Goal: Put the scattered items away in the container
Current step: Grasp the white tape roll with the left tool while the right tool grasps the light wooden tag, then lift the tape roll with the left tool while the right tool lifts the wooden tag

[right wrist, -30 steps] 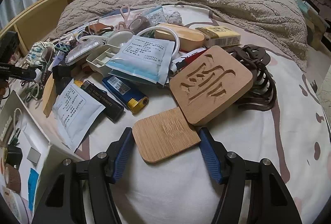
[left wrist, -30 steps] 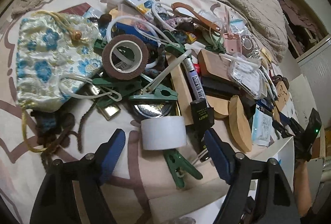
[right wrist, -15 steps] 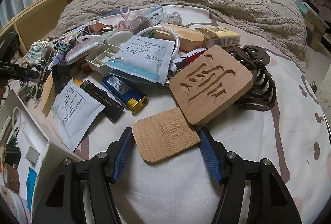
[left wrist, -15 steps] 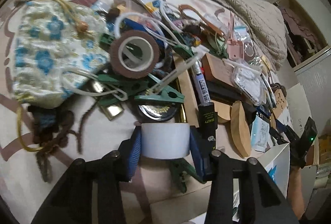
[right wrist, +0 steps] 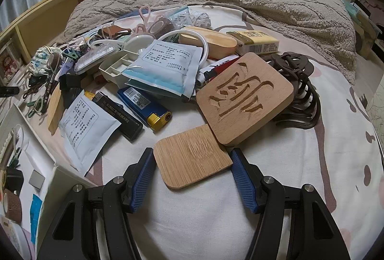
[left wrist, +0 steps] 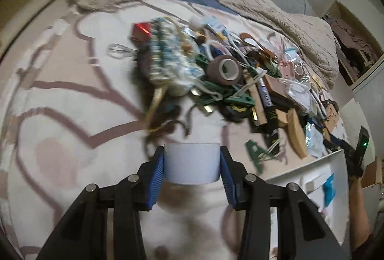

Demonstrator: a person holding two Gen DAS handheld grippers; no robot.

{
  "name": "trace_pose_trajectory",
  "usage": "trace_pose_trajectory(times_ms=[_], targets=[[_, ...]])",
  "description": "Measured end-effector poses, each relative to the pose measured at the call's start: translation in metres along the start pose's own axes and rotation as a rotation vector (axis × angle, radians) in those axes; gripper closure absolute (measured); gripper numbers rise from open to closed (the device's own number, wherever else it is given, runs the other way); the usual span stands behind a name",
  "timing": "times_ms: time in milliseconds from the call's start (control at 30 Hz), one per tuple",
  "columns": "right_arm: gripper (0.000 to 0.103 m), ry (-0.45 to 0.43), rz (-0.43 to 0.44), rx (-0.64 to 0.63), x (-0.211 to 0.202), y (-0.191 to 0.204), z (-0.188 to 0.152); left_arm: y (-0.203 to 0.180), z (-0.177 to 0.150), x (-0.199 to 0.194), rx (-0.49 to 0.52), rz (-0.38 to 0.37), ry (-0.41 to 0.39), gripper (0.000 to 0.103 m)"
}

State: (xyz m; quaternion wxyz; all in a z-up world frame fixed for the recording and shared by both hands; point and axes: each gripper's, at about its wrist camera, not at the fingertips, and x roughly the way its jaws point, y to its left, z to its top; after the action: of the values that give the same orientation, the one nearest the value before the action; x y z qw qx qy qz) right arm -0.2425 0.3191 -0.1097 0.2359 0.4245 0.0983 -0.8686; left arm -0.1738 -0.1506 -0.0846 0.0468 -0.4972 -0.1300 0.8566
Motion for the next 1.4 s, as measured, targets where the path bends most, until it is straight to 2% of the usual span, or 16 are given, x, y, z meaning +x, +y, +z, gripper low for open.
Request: trace_pose_trajectory(times_ms=[67,200,267,367,500,633,733,833,1000,1067,1133,1200,1400], targets=[[0.038,0.0,0.0,0.0,0.0,0.0,0.0,0.007,-0.013,-0.006,-0.001,0.026,-0.05,0.059],[0.038,0.001,-0.001,0.0,0.0,0.0,0.0,0.014,-0.037,-0.004,0.0,0.084,-0.089,0.059],[0.038,0.001,-0.001,0.0,0.0,0.0,0.0,0.011,-0.049,-0.001,0.047,0.129,-0.107,0.059],[0.038,0.006,-0.005,-0.003,0.001,0.001,0.0,0.008,-0.061,0.0,0.089,0.149,-0.128,0.059],[0.038,0.005,-0.007,-0.004,0.001,0.001,0.0,0.011,-0.075,0.002,0.094,0.151,-0.13,0.059],[0.038,0.006,-0.008,-0.005,0.001,0.002,0.0,0.011,-0.086,-0.002,0.096,0.164,-0.187,0.059],[0.038,0.007,-0.017,-0.008,0.0,0.002,0.001,0.008,-0.089,-0.002,0.114,0.179,-0.21,0.052],[0.038,0.015,-0.019,-0.005,-0.002,0.002,0.002,0.007,-0.09,0.0,0.12,0.195,-0.222,0.05],[0.038,0.033,-0.04,0.005,-0.011,0.004,-0.002,0.014,-0.09,-0.002,0.087,0.166,-0.234,0.05],[0.038,0.043,-0.059,0.01,-0.017,0.004,-0.006,0.016,-0.089,-0.003,0.075,0.154,-0.237,0.048],[0.038,0.051,-0.082,0.013,-0.022,0.006,-0.01,0.015,-0.09,-0.003,0.078,0.155,-0.239,0.04],[0.038,0.058,-0.121,0.03,-0.03,0.005,-0.015,0.013,-0.09,-0.003,0.085,0.16,-0.237,0.035],[0.038,0.072,-0.19,0.144,-0.052,-0.009,-0.037,0.012,-0.09,-0.002,0.087,0.163,-0.233,0.035]])
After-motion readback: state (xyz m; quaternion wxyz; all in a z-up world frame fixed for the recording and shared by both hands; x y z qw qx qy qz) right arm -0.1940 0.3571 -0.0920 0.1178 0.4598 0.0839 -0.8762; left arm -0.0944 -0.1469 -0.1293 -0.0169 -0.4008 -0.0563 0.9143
